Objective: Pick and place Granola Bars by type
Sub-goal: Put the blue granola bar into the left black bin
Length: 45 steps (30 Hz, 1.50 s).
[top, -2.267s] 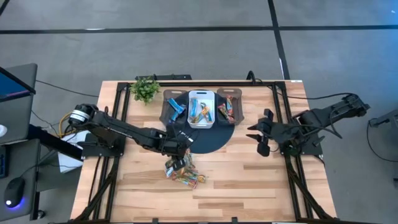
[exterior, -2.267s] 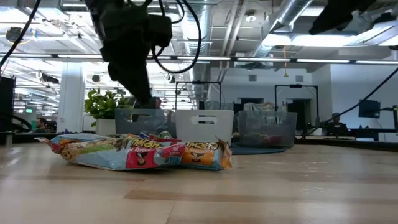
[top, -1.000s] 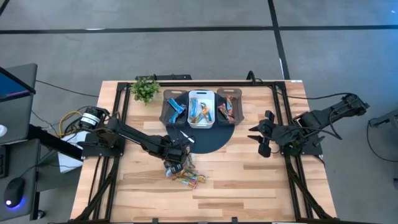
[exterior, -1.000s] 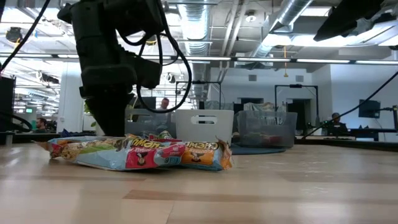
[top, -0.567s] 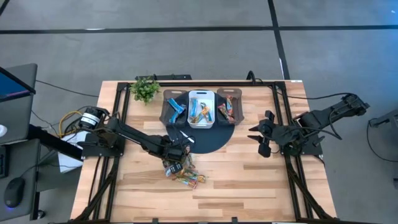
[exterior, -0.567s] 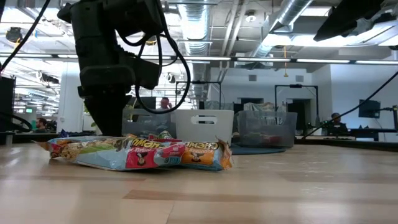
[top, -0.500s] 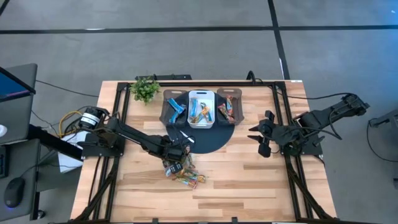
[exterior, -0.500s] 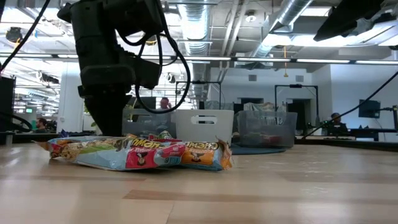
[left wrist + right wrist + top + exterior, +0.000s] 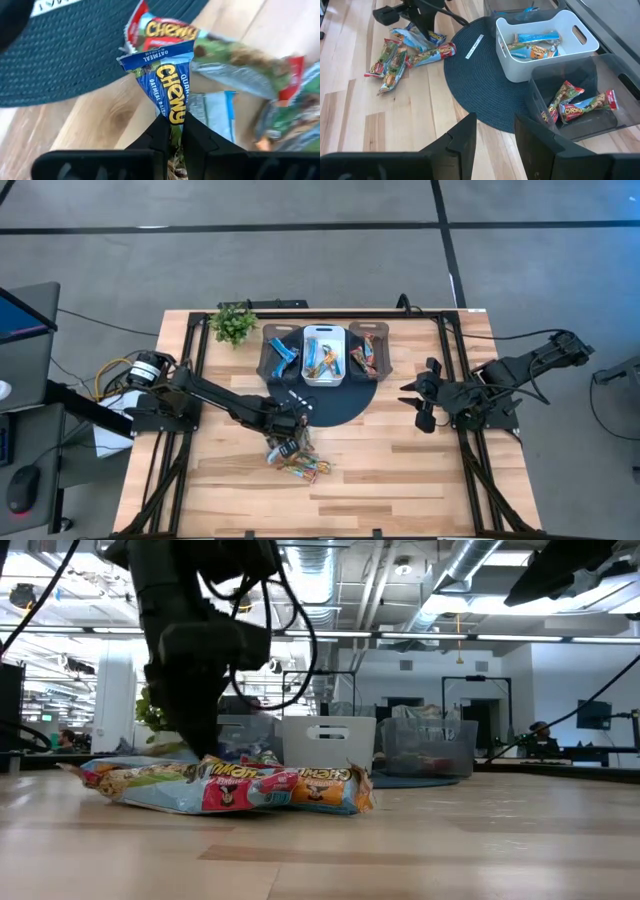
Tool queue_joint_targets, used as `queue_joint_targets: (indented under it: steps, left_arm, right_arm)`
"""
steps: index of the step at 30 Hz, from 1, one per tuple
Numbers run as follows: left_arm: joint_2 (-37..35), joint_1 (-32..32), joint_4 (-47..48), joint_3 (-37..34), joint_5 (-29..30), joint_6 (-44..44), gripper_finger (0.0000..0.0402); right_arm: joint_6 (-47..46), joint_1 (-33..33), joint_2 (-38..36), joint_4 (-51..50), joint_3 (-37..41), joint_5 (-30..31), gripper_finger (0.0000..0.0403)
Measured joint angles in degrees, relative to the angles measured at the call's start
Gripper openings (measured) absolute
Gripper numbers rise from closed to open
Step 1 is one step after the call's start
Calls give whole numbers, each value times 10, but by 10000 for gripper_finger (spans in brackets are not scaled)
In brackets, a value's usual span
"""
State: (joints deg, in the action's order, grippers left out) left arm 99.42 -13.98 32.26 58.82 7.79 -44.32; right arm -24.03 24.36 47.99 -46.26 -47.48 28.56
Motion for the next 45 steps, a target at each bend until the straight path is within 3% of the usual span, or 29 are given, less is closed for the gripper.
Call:
queue_joint_targets:
  steps: [9,16,20,22,24,30,39,45]
  left_arm:
    - [-22,8,87,66,20,0,19]
    - [-93,44,153,106,178,-26,18]
    - [-134,99,169,107,279,-50,18]
    - [-143,139,173,107,298,-57,21]
    - [-143,182,171,107,291,-48,23]
    - [-110,274,117,104,196,34,25]
    - [-75,307,104,104,170,87,29]
    - [-75,306,105,104,175,115,75]
  right_arm:
    - [5,0,0,0,0,1,124]
    - [5,-1,0,0,0,18,124]
    - [5,-1,0,0,0,29,124]
    - [5,-1,0,0,0,31,124]
    - [5,-1,0,0,0,31,124]
    - [0,-1,0,0,0,31,124]
    - [-15,0,1,0,0,29,124]
    - [-15,-1,1,0,0,29,124]
